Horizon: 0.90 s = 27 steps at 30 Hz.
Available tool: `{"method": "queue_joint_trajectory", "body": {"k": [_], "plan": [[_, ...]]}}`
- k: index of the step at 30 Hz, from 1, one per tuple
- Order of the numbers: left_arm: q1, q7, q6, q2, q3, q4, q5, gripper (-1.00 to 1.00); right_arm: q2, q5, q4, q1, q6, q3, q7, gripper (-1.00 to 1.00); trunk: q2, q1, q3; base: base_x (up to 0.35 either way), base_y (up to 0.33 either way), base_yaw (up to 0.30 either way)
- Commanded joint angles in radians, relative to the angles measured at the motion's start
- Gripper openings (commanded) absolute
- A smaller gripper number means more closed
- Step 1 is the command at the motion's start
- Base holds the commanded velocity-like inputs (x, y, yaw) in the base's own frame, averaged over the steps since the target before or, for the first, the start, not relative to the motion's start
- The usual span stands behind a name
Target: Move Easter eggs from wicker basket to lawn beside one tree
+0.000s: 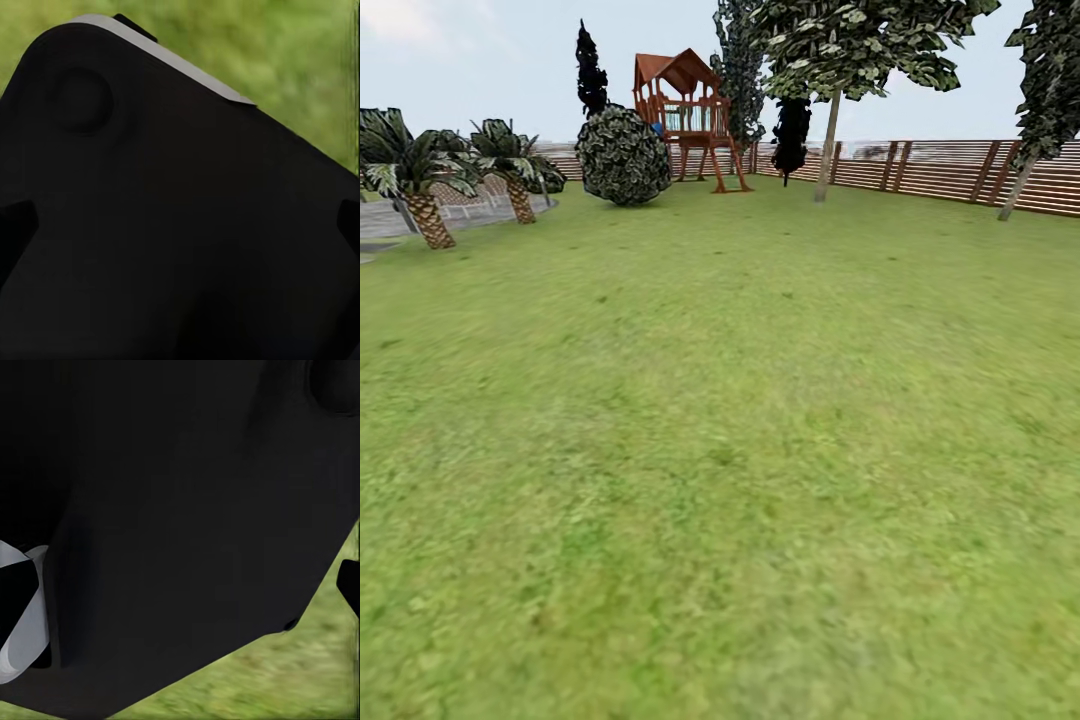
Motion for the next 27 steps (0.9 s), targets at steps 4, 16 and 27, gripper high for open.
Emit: {"method": "queue_joint_trajectory", "body": {"k": [4,16,27], "plan": [[0.0,0.001,-0.003,0.0,-0.003,0.0,0.005,1.0,0.0,0.01,-0.002,0.0,0.004,0.001,0.002,1.0,0.0,0.001,-0.001,0.333,-0.122,0.0],[0.0,0.001,-0.003,0.0,-0.003,0.0,0.004,1.0,0.0,0.01,-0.002,0.0,0.004,0.001,0.001,1.0,0.0,0.001,-0.001,0.333,-0.122,0.0],[0.0,0.001,-0.004,0.0,-0.003,0.0,0.002,1.0,0.0,0.01,-0.002,0.0,0.004,0.001,0.002,1.0,0.0,0.001,-0.001,0.333,-0.122,0.0]]}}
